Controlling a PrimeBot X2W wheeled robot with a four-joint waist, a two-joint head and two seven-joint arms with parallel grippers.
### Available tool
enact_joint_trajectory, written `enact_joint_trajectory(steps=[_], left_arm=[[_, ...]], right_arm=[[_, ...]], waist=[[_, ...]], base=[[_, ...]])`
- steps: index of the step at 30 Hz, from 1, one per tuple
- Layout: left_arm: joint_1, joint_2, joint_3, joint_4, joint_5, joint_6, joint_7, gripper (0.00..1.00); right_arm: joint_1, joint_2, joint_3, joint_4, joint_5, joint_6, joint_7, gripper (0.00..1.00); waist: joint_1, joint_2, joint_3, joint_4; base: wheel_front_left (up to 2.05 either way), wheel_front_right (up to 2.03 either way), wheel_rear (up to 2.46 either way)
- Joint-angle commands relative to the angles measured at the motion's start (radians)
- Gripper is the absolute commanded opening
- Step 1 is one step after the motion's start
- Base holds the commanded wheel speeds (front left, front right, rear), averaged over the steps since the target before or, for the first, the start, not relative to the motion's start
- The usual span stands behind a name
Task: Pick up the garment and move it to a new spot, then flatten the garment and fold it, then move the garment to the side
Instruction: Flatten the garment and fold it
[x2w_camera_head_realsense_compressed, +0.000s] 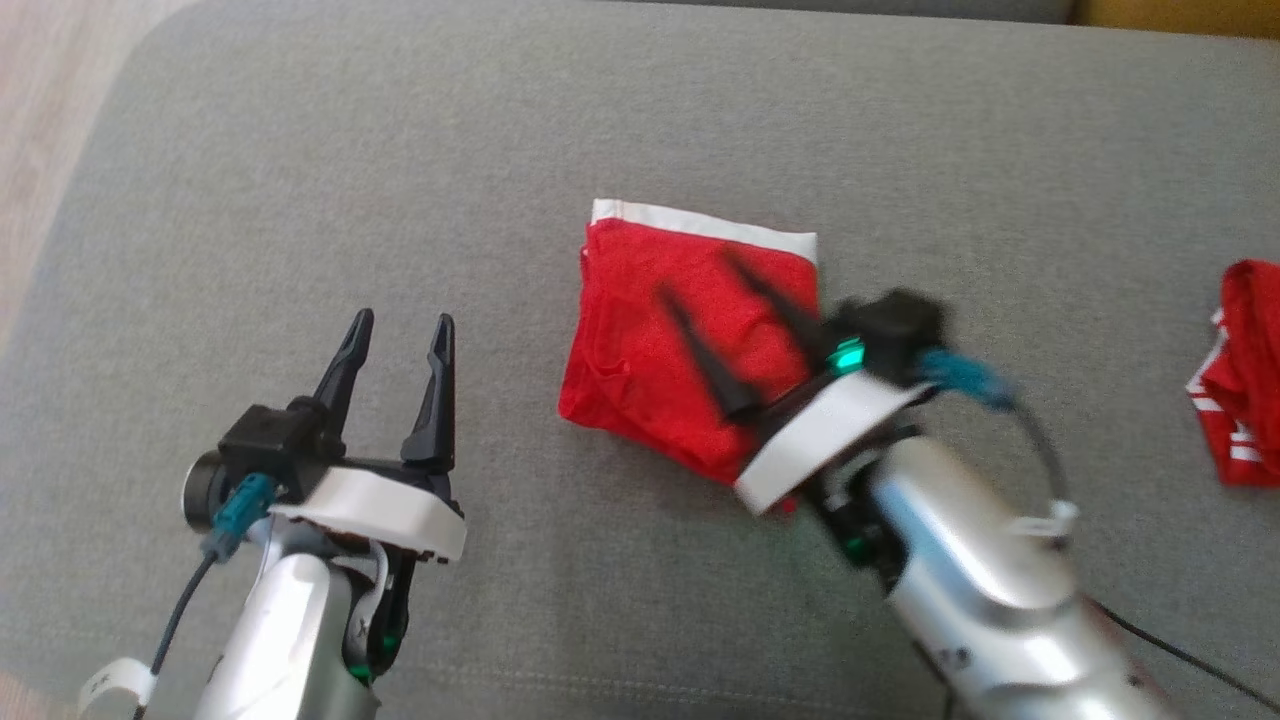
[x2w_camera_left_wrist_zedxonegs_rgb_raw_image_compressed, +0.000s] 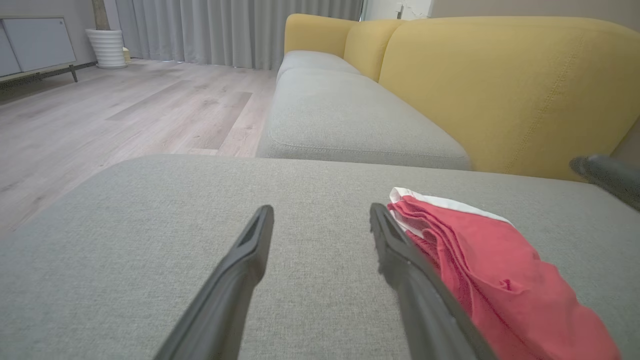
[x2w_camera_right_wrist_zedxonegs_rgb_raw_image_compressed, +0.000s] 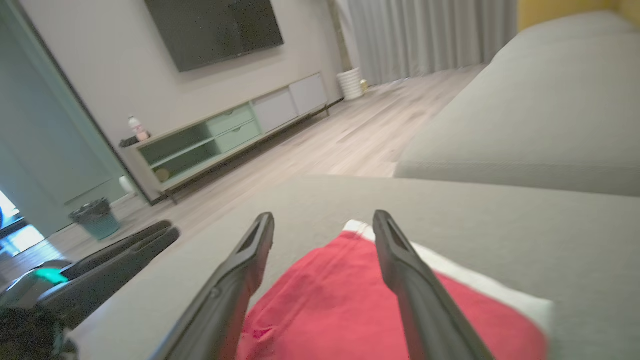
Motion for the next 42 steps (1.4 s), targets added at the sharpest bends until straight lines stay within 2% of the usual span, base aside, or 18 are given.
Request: enact_joint_trajectory(steps=[1,7,8,11,14,25,34,42], left_arm=[[-0.014,0.016,0.043,-0.036,0.009,0.006,-0.012,1.00],[0.003,0.032,0.054,-0.053,0.014,0.012,-0.012,1.00],[0.003,0.032,0.054,-0.053,0.014,0.012,-0.012,1.00],[0.013,0.044,0.061,-0.061,0.015,0.017,-0.012,1.00],[0.026,0.054,0.066,-0.070,0.014,0.022,-0.011,1.00],[0.121,0.075,0.055,-0.122,0.010,0.037,0.021,1.00],[0.215,0.087,0.042,-0.152,0.003,0.050,0.054,1.00],[0.249,0.097,0.035,-0.172,0.001,0.060,0.071,1.00]], right_arm=[[0.030,0.016,-0.044,-0.040,-0.028,-0.001,-0.017,1.00],[0.168,0.014,-0.375,-0.142,-0.208,-0.001,0.000,1.00],[0.168,0.014,-0.375,-0.142,-0.208,-0.001,0.000,1.00],[0.244,0.014,-0.501,-0.228,-0.282,-0.001,0.037,1.00],[0.308,0.015,-0.565,-0.307,-0.318,-0.001,0.079,1.00],[0.474,0.016,-0.619,-0.466,-0.321,-0.001,0.162,1.00],[0.602,0.016,-0.632,-0.533,-0.308,-0.001,0.201,1.00],[0.644,0.016,-0.637,-0.573,-0.322,-0.001,0.222,1.00]], waist=[[0.0000,0.0000,-0.011,-0.012],[0.0000,0.0000,-0.029,-0.050],[0.0000,0.0000,-0.029,-0.050],[0.0000,0.0000,-0.038,-0.068],[0.0000,0.0000,-0.050,-0.082],[0.0000,0.0000,-0.134,-0.092],[0.0000,0.0000,-0.205,-0.084],[0.0000,0.0000,-0.227,-0.087]], base=[[0.00,0.00,0.00],[0.00,0.00,0.00],[0.00,0.00,0.00],[0.00,0.00,0.00],[0.00,0.00,0.00],[0.00,0.00,0.00],[0.00,0.00,0.00],[0.00,0.00,0.00]])
